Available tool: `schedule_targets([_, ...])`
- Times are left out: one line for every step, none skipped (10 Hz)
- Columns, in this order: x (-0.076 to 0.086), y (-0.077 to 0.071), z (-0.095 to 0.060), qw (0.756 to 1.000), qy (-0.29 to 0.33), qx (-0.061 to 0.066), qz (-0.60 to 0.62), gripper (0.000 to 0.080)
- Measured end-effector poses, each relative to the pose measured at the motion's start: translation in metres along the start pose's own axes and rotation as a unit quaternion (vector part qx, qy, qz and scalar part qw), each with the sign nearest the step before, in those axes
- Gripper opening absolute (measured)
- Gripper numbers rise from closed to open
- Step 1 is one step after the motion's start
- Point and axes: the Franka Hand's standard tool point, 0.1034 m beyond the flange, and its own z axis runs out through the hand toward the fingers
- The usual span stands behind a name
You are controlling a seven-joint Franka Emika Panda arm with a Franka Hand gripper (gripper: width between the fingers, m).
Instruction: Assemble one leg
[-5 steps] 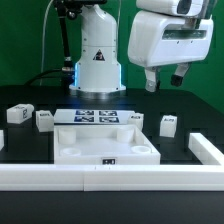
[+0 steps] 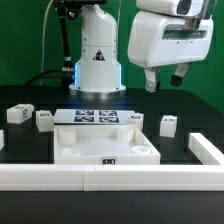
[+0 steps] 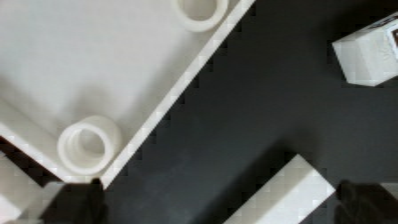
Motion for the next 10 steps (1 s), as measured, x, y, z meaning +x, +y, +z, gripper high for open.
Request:
schedule_targets([0.0,0.0,0.0,1.0,0.0,0.0,0.0,0.065])
schedule_targets([-0.002,-0.001,0.001,1.0,0.005,-0.002,-0.017,0.065])
schedule_targets([-0.012,-0.005,0.007,0.999,0.015,-0.006,-0.049,0.065])
schedule_targets([-0.025,-0.007,0.014,0.995,0.028,-0.013,-0.095,0.065])
schedule_targets([-0.037,-0.001,0.024,0.989,0.041,-0.019,-0.141,0.065])
schedule_targets([-0.049,0.01,0.036,0.982,0.053,-0.026,-0.181,0.065])
schedule_targets([-0.054,0.02,0.045,0.972,0.071,-0.042,-0.221,0.065])
schedule_targets([-0.06,0.025,0.058,0.966,0.082,-0.051,-0.24,0.065])
schedule_targets([-0.067,0.027,0.066,0.968,0.079,-0.045,-0.234,0.065])
schedule_targets([-0.068,0.028,0.066,0.968,0.079,-0.044,-0.233,0.065])
